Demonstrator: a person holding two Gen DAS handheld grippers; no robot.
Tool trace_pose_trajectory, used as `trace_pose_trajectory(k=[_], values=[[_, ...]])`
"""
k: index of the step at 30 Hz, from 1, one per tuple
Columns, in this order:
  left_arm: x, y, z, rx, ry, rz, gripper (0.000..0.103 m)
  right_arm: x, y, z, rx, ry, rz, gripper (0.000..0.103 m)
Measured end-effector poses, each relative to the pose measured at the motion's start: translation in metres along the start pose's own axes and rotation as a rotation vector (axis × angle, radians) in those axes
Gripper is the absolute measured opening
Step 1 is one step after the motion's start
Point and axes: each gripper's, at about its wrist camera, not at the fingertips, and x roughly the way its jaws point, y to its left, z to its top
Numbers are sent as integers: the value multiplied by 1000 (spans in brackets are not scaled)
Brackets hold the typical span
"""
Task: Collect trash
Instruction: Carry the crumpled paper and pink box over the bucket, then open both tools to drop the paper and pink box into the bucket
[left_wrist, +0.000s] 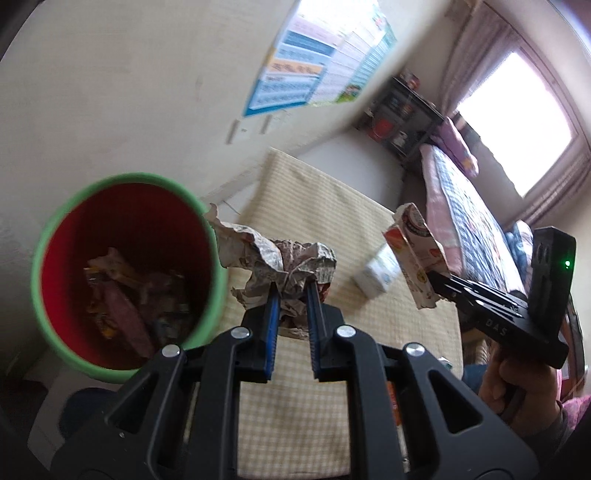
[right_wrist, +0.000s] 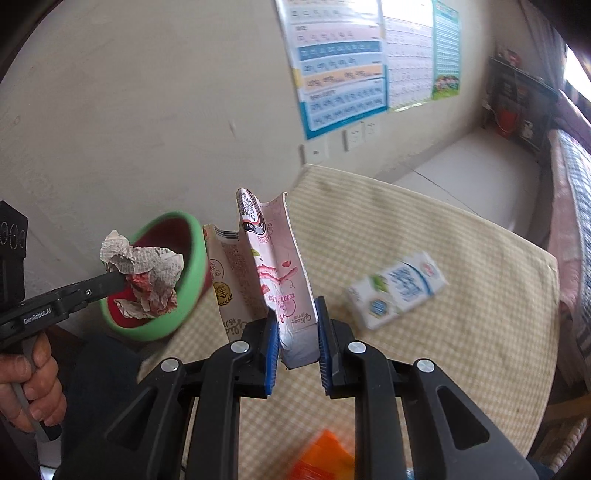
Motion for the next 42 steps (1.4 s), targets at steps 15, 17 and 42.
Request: trace_pose_trajectory(k=[15,17,42], values=[[-46,86,3,-114,-70,111,13,55,108,29,-139,39,141,18],[-49,94,2,-125,-72,121,13,63,119,30,-149,49,155,18],[-40,147,2,-196,-47,175,14,126,180,43,-226,119,184,19]])
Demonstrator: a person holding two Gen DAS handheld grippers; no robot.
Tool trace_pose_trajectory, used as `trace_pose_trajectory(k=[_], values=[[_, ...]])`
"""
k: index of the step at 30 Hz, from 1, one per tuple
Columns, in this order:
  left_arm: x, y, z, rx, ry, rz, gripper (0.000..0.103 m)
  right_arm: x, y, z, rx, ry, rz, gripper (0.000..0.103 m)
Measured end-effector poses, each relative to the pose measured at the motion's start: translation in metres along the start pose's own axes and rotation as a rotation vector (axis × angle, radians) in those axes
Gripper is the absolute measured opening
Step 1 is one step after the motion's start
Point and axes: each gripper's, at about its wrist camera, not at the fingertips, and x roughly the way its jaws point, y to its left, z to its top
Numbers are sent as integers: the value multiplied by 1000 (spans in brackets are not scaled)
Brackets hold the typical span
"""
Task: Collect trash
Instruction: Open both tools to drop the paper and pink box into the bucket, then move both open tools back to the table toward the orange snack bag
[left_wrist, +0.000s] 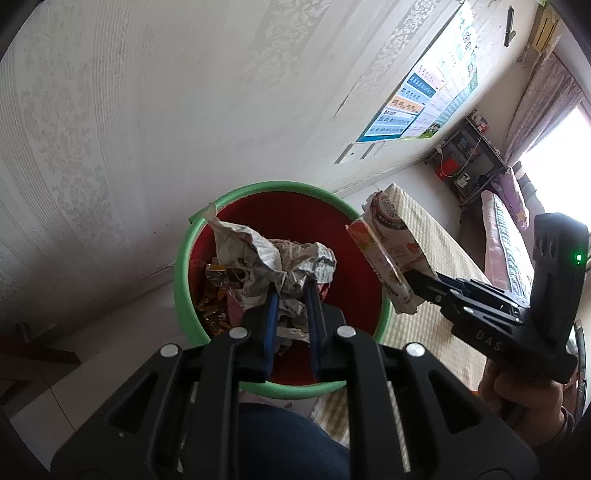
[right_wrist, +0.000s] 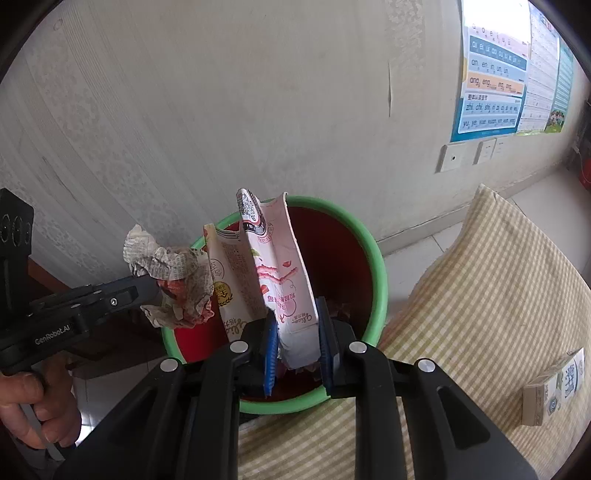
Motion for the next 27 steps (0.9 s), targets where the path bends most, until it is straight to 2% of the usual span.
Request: trace_pose_trajectory(k=[4,5,7,8,10,11,12,13,15,17,20,27], values=[[4,3,2,-9,3,3,14,5,4,-1,-9,13,2,21],[5,5,2,-14,4,4,18,7,5,-2,-11,19,3,22],[5,7,3,-35,-5,6,34,8,7,-4,-18,25,1,28],[3,9,3,-50,-15,2,47,9,7,-4,-20,25,0,32],[0,12,3,-69,-29,-10,59,7,6,-5,-18,17,-8,48],[-1,13,4,-74,-35,-7,70,6,5,-6,-16,15,-12,52],[-2,12,4,-76,-44,-1,78,5,4,-7,-13,15,-15,61],[-4,12,4,-77,-51,3,81,2,2,-8,-8,9,-20,69],[-8,10,3,-74,-65,16,95,-2,-1,-11,-1,1,-31,74],[-10,5,1,-62,-77,31,97,-8,-6,-14,10,-2,-39,76],[-11,-2,-1,-45,-74,27,97,-19,-13,-21,25,-15,-52,85],[-9,-37,-13,21,-58,-8,97,-55,-43,-50,88,-36,-103,86]])
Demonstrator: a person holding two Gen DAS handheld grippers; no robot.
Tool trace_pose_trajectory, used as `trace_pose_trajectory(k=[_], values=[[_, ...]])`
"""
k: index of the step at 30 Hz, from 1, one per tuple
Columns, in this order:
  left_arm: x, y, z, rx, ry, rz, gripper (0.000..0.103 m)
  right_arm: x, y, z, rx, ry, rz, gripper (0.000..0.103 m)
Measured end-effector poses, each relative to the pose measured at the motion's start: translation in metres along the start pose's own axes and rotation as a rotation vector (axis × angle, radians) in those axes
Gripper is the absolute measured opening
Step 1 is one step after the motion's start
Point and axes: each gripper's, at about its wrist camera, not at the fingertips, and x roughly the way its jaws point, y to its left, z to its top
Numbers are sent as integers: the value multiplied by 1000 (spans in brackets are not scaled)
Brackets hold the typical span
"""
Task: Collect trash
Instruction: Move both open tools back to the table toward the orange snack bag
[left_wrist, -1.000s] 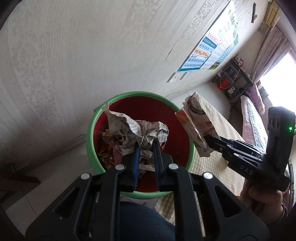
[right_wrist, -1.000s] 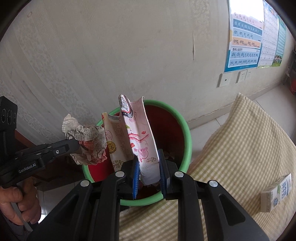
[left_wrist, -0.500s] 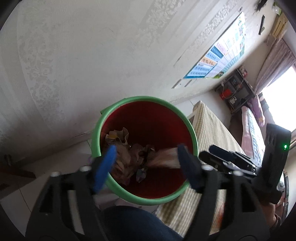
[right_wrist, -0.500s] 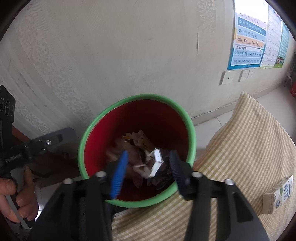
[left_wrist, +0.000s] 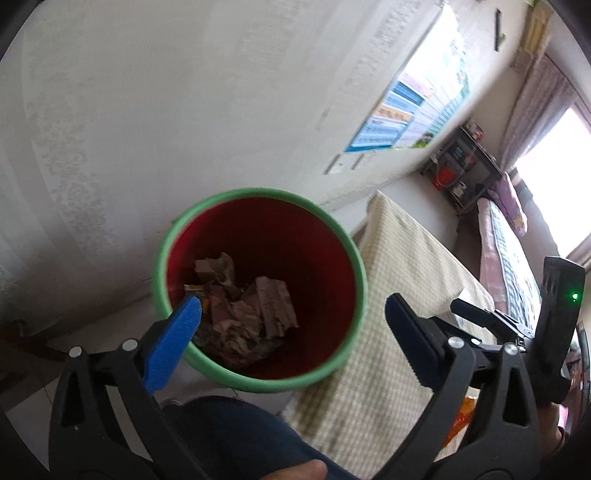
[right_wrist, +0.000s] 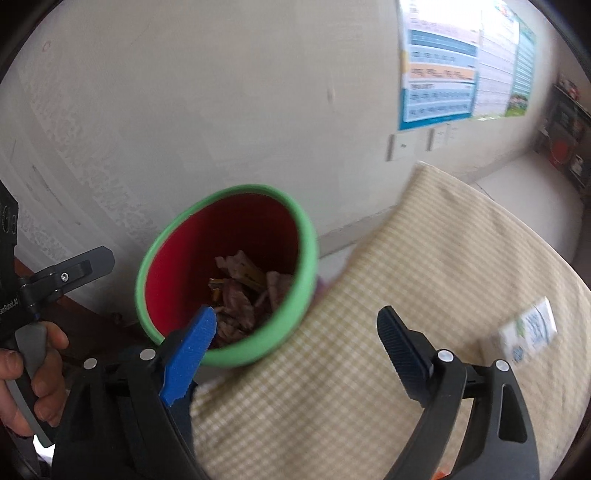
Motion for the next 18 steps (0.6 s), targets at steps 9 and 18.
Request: trace_pose_trajectory(k=[9,18], values=[[18,-64,-20,116,54,-71,97,-46,-66,-39,93,-18,-80,86],[42,-130,-36,226,113,-136,97,-84,-129,-81,188,-21,-164,86]])
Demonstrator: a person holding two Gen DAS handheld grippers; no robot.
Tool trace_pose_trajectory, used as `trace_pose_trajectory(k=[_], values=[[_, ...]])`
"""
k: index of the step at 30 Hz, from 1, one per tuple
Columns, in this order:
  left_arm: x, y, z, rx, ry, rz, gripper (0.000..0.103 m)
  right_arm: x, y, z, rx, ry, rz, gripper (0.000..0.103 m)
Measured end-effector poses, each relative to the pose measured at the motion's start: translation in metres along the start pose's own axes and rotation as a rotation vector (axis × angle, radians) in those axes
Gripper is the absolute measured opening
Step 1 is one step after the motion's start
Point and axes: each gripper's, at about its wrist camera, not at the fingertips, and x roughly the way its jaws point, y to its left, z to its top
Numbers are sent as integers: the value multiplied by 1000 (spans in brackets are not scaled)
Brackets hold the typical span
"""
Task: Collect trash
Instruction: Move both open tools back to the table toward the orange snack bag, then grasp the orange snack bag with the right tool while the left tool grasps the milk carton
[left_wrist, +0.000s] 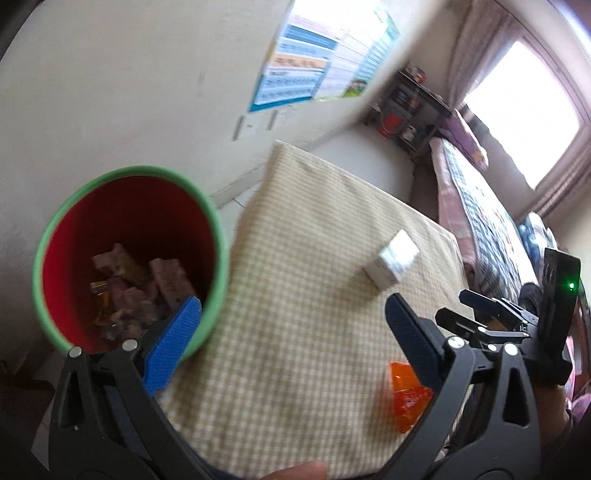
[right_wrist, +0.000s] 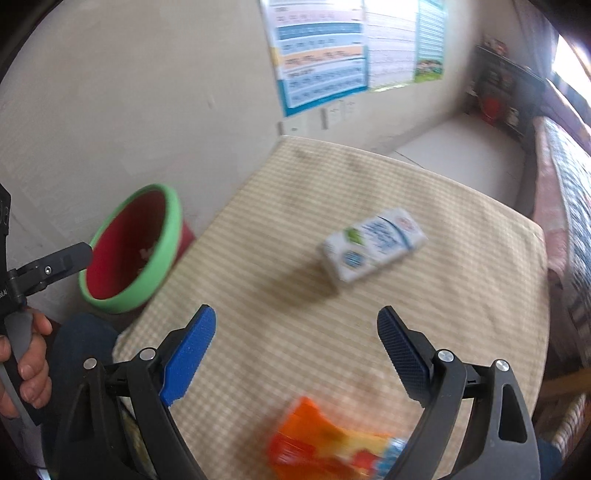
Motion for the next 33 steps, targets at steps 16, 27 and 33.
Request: trace_pose_trajectory(k=[16,27,33], values=[[45,-74,-11,128,96,-63,97,-22,-70,-76,151,87,-29,86],[51,-75,-17,146,122,-48,97,9,-70,-105,199,188,43,55],[54,-77,-16,149,126,-54,97,0,-76,-97,190,164,44,49]])
